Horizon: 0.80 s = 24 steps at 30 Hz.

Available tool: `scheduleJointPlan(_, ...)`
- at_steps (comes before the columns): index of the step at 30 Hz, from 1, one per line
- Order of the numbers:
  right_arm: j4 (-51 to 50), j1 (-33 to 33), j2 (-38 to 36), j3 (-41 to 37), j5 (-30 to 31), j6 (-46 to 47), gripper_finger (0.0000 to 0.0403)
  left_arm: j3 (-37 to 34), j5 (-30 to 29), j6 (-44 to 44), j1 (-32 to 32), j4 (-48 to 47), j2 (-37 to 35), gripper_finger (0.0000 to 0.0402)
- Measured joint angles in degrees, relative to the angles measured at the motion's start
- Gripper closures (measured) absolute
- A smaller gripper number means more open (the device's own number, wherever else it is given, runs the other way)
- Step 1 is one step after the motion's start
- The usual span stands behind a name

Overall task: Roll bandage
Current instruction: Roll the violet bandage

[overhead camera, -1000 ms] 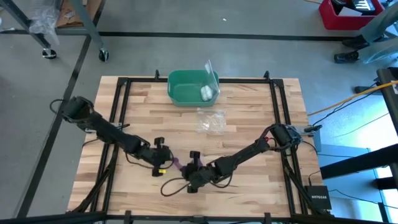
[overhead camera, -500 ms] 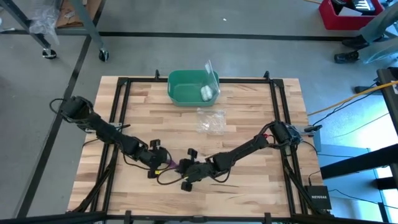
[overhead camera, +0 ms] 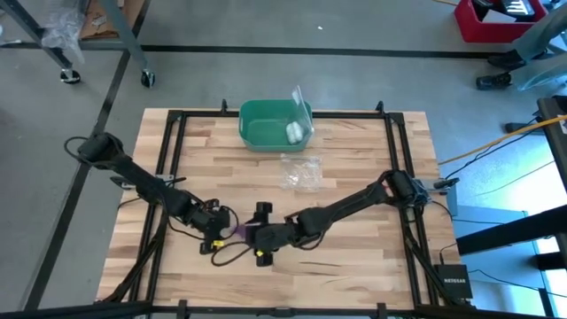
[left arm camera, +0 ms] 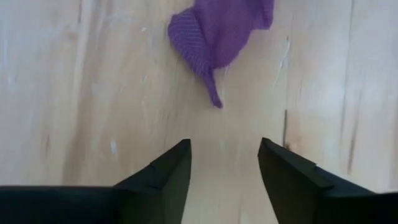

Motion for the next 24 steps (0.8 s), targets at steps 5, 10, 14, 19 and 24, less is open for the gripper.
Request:
scheduleJointPlan(5, -14.36, 0.00, -2.87, 0.19, -2.50, 3.16, 0.0123, 0.01, -2.17, -2.71, -1.80, 3.80, -2.48, 0.0213)
scheduleJointPlan(10, -14.82, 2.23, -6.31, -8.69, -3.13, 7.77, 0.0123, 0.07, -8.61, -0.02, -2.30, 15.88, -2.01, 0.0219)
scheduleJointPlan(14, -8.56, 5.66, -11.40, -19.45, 0.68, 11.31, 0.0123, 0.11, -9.10, 2.67, -0.38, 27.59, -0.07, 0.0225)
scheduleJointPlan(19, 9.78, 7.13, -17.23, -36.63, 4.70, 12.11, 0.0123, 2.40, -9.18, 4.50, 1.11, 36.43, 6.46, 0.0236)
scheduleJointPlan(24, 30.55, 3.16, -17.85, -48.52, -0.44, 11.58, 0.0123, 11.22, -9.15, 6.35, 0.24, 34.03, 16.54, 0.0252)
